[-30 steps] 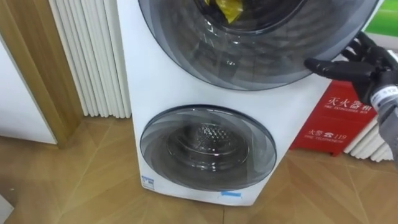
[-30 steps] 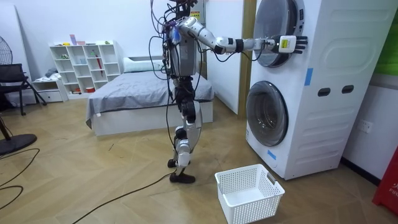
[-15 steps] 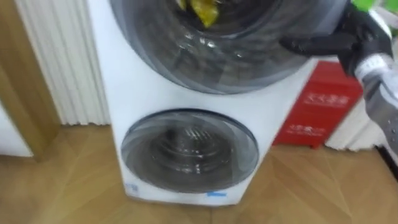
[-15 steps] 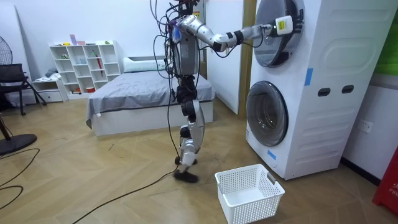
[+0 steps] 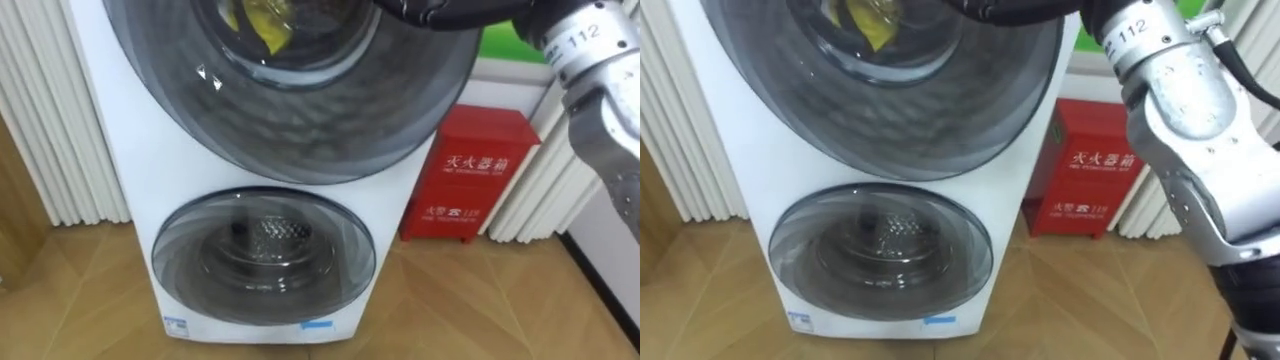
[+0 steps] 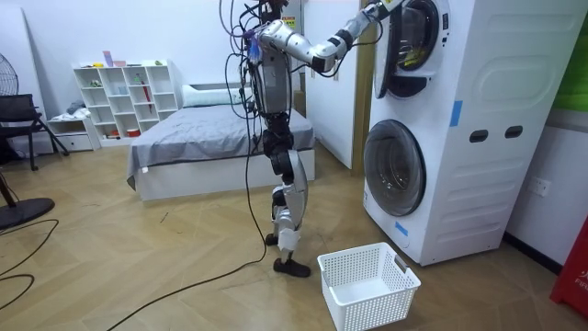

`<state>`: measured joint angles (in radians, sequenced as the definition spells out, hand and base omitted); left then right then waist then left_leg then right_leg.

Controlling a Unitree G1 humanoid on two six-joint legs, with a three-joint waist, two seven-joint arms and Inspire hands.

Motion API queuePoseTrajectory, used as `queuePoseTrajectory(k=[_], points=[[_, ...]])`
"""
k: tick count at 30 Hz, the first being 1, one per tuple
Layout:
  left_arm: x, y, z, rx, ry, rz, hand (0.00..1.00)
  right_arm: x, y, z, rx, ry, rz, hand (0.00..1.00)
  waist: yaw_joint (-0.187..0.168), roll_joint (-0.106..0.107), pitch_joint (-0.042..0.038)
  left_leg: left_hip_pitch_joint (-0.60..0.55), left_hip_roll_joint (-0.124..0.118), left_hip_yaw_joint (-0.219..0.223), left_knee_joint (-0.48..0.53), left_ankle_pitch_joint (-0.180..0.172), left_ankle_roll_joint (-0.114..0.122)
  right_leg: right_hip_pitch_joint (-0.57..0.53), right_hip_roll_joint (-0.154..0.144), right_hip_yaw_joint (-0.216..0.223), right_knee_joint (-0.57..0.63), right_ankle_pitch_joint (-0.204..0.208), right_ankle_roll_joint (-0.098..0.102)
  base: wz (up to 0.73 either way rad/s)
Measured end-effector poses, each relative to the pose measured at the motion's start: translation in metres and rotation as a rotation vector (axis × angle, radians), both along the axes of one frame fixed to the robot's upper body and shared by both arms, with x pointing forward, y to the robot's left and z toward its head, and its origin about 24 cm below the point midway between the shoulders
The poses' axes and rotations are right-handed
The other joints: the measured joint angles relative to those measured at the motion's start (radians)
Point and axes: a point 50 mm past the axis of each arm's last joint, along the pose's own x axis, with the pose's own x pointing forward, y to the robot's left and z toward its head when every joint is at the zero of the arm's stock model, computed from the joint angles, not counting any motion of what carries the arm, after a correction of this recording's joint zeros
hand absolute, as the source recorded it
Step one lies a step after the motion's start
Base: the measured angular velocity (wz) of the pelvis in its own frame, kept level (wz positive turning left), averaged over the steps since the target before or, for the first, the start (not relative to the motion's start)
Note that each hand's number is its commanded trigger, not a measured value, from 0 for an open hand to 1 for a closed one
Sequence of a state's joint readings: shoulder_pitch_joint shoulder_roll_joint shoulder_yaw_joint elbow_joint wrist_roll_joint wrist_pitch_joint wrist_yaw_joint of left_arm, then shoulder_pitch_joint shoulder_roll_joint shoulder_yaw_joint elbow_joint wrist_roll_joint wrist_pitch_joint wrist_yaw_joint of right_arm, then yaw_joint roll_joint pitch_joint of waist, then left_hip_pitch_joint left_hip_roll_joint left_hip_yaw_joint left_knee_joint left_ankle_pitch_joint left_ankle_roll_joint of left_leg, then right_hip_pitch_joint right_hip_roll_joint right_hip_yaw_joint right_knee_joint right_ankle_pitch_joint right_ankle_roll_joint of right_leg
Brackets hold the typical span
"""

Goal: Pick clothes from washing machine

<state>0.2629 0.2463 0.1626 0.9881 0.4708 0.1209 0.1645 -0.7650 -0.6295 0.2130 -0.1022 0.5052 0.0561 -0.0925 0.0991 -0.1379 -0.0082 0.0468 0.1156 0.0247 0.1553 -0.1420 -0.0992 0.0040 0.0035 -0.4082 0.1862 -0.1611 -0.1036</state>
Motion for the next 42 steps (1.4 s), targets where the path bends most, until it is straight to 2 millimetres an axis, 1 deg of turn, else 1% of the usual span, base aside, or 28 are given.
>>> queuePoseTrajectory(k=[5,7,8,9,13,16,17,19,20,21,22,23,24,25,26,27,28,29,30,31,32,33,34,36,39,42], points=[[0.009,-0.002,0.0,-0.008,-0.033,-0.019,0.0,-0.017,0.013,0.0,0.0,-0.076,0.07,0.0,-0.001,0.002,-0.0003,0.002,-0.001,0.003,-0.002,0.003,0.0,0.005,0.0,-0.001,-0.002,0.0,-0.001,0.0],[0.012,-0.004,-0.001,-0.013,-0.039,-0.028,0.0,-0.023,0.017,-0.003,0.023,-0.095,0.106,0.0,-0.003,0.005,0.0007,0.011,-0.001,0.005,-0.004,0.003,0.0,0.013,0.0,-0.001,-0.004,0.003,-0.005,0.06],[0.013,-0.006,-0.001,-0.02,-0.04,-0.035,0.0,-0.026,0.019,-0.008,0.038,-0.096,0.129,0.0,-0.002,0.012,0.0035,0.018,-0.003,0.005,-0.004,0.003,0.0,0.022,0.0,0.003,-0.004,0.004,-0.006,0.11],[0.016,-0.008,-0.002,-0.029,-0.048,-0.039,0.0,-0.029,0.02,-0.014,0.059,-0.094,0.151,0.0,-0.001,0.013,0.0028,0.021,-0.004,0.008,-0.003,0.003,0.0,0.028,0.0,0.007,-0.007,0.003,-0.005,0.12],[0.021,-0.014,-0.004,-0.046,-0.068,-0.068,0.0,-0.04,0.025,-0.027,0.128,-0.116,0.23,0.0,0.009,0.021,0.0024,0.021,-0.005,0.019,-0.004,0.003,0.0,0.034,0.001,0.01,-0.015,0.007,-0.002,0.02],[0.022,-0.017,-0.005,-0.049,-0.063,-0.09,0.0,-0.048,0.021,-0.036,0.163,-0.116,0.285,0.0,0.02,0.032,0.0058,0.027,-0.006,0.028,-0.005,0.0,0.005,0.041,0.0,0.011,-0.017,0.008,0.001,0.01],[0.02,-0.019,-0.006,-0.055,-0.051,-0.103,0.0,-0.051,0.02,-0.042,0.187,-0.103,0.309,0.0,0.019,0.04,0.007,0.031,-0.006,0.03,-0.004,-0.004,0.009,0.047,0.0,0.009,-0.018,0.005,0.006,0.03],[0.018,-0.023,-0.008,-0.065,-0.035,-0.115,0.0,-0.054,0.017,-0.057,0.203,-0.064,0.325,0.0,0.015,0.051,0.0048,0.033,-0.006,0.033,-0.004,-0.009,0.011,0.052,-0.001,0.008,-0.018,0.001,0.012,0.02],[0.017,-0.024,-0.009,-0.071,-0.032,-0.107,0.0,-0.055,0.014,-0.076,0.208,0.026,0.332,0.0,0.015,0.055,0.0029,0.034,-0.006,0.037,-0.004,-0.011,0.012,0.052,-0.001,0.008,-0.017,0.002,0.012,0.0],[0.017,-0.025,-0.009,-0.07,-0.032,-0.11,0.0,-0.057,0.016,-0.103,0.202,0.156,0.335,0.0,0.016,0.059,0.0046,0.033,-0.006,0.044,-0.004,-0.011,0.012,0.051,-0.002,0.009,-0.016,0.004,0.009,0.0],[0.017,-0.025,-0.01,-0.072,-0.032,-0.109,0.0,-0.06,0.014,-0.107,0.222,0.156,0.331,0.0,0.016,0.062,0.0055,0.033,-0.005,0.046,-0.005,-0.012,0.012,0.049,-0.002,0.009,-0.015,0.004,0.009,-0.05],[0.015,-0.026,-0.01,-0.075,-0.026,-0.106,0.0,-0.065,0.016,-0.111,0.255,0.159,0.351,0.0,0.011,0.073,0.0058,0.032,-0.005,0.05,-0.005,-0.012,0.013,0.048,-0.002,0.012,-0.016,0.005,0.01,-0.07],[0.016,-0.027,-0.011,-0.077,-0.029,-0.107,0.0,-0.066,0.015,-0.114,0.261,0.167,0.358,0.0,0.01,0.081,0.0047,0.033,-0.005,0.054,-0.004,-0.013,0.014,0.047,-0.002,0.016,-0.016,0.005,0.011,-0.07],[0.018,-0.027,-0.01,-0.076,-0.033,-0.11,0.0,-0.066,0.015,-0.117,0.259,0.188,0.361,0.0,0.009,0.083,0.0052,0.033,-0.006,0.055,-0.004,-0.013,0.014,0.047,-0.002,0.017,-0.016,0.005,0.011,0.0],[0.022,-0.027,-0.01,-0.076,-0.045,-0.112,0.0,-0.067,0.013,-0.128,0.269,0.245,0.357,0.0,0.012,0.086,0.0066,0.033,-0.006,0.055,-0.005,-0.014,0.014,0.047,-0.002,0.017,-0.016,0.005,0.011,0.0],[0.024,-0.028,-0.01,-0.082,-0.058,-0.107,0.0,-0.07,0.013,-0.144,0.268,0.329,0.352,0.0,0.013,0.087,0.0073,0.033,-0.006,0.056,-0.004,-0.014,0.014,0.047,-0.002,0.018,-0.017,0.005,0.01,0.0],[0.025,-0.028,-0.01,-0.087,-0.065,-0.099,0.0,-0.072,0.013,-0.153,0.266,0.373,0.349,0.0,0.013,0.087,0.0074,0.033,-0.006,0.056,-0.003,-0.014,0.014,0.047,-0.002,0.018,-0.017,0.005,0.01,0.0],[0.024,-0.029,-0.01,-0.093,-0.072,-0.089,0.0,-0.076,0.016,-0.169,0.256,0.452,0.35,0.0,0.011,0.088,0.0078,0.032,-0.006,0.057,-0.001,-0.014,0.014,0.047,-0.002,0.018,-0.018,0.006,0.01,0.0],[0.024,-0.031,-0.011,-0.095,-0.078,-0.083,0.0,-0.08,0.017,-0.179,0.251,0.508,0.343,0.0,0.008,0.09,0.0087,0.029,-0.007,0.058,0.0,-0.014,0.014,0.046,-0.002,0.017,-0.02,0.006,0.012,0.0],[0.025,-0.033,-0.011,-0.095,-0.081,-0.085,0.0,-0.082,0.017,-0.182,0.251,0.524,0.342,0.0,0.006,0.09,0.0088,0.027,-0.007,0.059,0.0,-0.014,0.015,0.046,-0.002,0.016,-0.02,0.007,0.012,0.0],[0.026,-0.036,-0.012,-0.099,-0.087,-0.093,0.0,-0.083,0.017,-0.185,0.253,0.535,0.339,0.0,0.006,0.094,0.0114,0.026,-0.008,0.062,0.0,-0.014,0.015,0.046,-0.003,0.016,-0.022,0.008,0.014,0.0],[0.026,-0.038,-0.012,-0.104,-0.09,-0.098,0.0,-0.083,0.017,-0.185,0.254,0.535,0.339,0.0,0.002,0.099,0.0115,0.025,-0.008,0.07,-0.001,-0.014,0.015,0.046,-0.003,0.017,-0.029,0.009,0.015,0.0],[0.026,-0.039,-0.012,-0.104,-0.092,-0.101,0.0,-0.084,0.017,-0.185,0.251,0.536,0.343,0.0,-0.001,0.1,0.0103,0.024,-0.008,0.074,-0.001,-0.014,0.016,0.047,-0.002,0.017,-0.033,0.01,0.016,0.0],[0.027,-0.039,-0.012,-0.102,-0.102,-0.097,0.0,-0.084,0.019,-0.186,0.246,0.538,0.358,0.0,-0.009,0.103,0.0032,0.028,-0.008,0.088,-0.006,-0.014,0.016,0.05,-0.002,0.018,-0.035,0.01,0.016,-0.02],[0.025,-0.039,-0.013,-0.101,-0.095,-0.095,0.0,-0.085,0.023,-0.185,0.238,0.526,0.37,0.0,-0.016,0.106,0.0016,0.037,-0.009,0.09,-0.011,-0.014,0.015,0.056,-0.002,0.023,-0.035,0.01,0.016,-0.04],[0.029,-0.04,-0.013,-0.103,-0.105,-0.096,0.0,-0.085,0.025,-0.186,0.211,0.518,0.372,0.0,-0.015,0.106,0.0019,0.037,-0.009,0.1,-0.011,-0.014,0.015,0.056,-0.002,0.03,-0.037,0.009,0.018,0.0]])
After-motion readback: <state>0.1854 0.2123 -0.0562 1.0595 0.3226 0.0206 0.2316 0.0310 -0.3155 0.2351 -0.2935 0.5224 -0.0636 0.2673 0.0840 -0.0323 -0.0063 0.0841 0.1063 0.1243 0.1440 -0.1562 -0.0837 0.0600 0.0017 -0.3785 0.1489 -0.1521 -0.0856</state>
